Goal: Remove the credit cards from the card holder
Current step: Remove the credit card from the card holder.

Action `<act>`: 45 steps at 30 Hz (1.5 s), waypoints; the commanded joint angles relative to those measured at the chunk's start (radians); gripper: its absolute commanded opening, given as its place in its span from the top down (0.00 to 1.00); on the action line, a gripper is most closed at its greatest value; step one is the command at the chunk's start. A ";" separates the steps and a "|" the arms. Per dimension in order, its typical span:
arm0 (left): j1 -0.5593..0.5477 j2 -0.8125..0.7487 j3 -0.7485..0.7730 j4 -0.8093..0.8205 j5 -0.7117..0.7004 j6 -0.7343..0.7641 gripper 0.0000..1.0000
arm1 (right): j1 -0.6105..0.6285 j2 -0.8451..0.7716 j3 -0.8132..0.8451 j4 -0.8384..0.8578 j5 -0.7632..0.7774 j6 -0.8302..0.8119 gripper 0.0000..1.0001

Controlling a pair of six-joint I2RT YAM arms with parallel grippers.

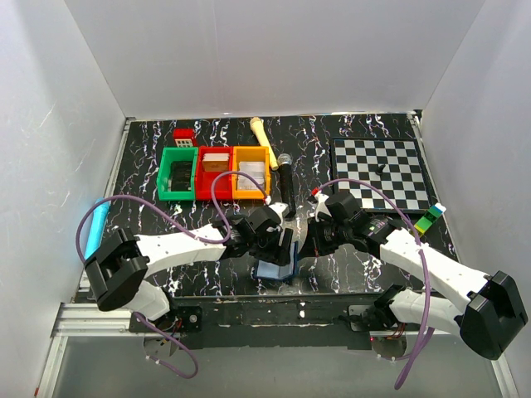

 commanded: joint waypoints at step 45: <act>-0.024 -0.091 0.057 -0.136 -0.150 -0.003 0.32 | 0.004 -0.021 0.042 0.001 -0.005 -0.010 0.99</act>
